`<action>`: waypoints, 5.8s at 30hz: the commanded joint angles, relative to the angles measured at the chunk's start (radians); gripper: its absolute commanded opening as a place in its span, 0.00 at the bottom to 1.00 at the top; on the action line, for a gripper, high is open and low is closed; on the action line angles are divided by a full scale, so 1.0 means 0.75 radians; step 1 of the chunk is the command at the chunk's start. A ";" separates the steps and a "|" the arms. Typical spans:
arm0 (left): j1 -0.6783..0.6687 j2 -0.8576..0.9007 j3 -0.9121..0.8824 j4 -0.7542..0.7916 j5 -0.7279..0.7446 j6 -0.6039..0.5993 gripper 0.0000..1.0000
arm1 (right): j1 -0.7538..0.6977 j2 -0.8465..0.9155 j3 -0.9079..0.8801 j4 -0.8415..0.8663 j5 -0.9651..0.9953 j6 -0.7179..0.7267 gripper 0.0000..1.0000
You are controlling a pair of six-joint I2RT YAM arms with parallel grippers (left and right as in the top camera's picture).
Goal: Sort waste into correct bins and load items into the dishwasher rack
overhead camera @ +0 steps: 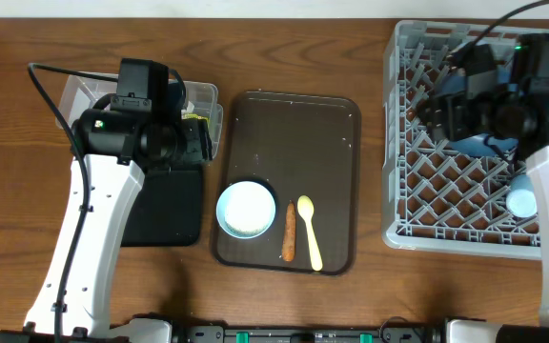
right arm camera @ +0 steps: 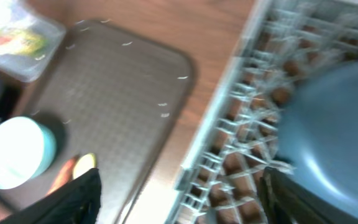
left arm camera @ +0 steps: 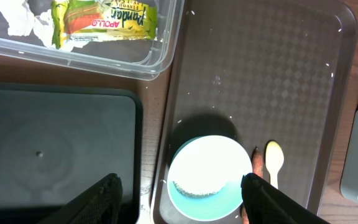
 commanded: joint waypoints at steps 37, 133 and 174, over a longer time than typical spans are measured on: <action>-0.262 0.007 -0.260 0.018 -0.039 -0.190 0.65 | 0.611 0.465 -0.002 -0.102 0.755 0.620 0.73; 0.632 -0.010 -0.474 0.197 0.987 0.305 0.06 | 0.602 0.465 -0.002 -0.142 0.787 0.617 0.75; 1.113 0.189 -0.807 0.486 1.827 -0.012 0.06 | 0.602 0.465 -0.002 -0.141 0.787 0.617 0.75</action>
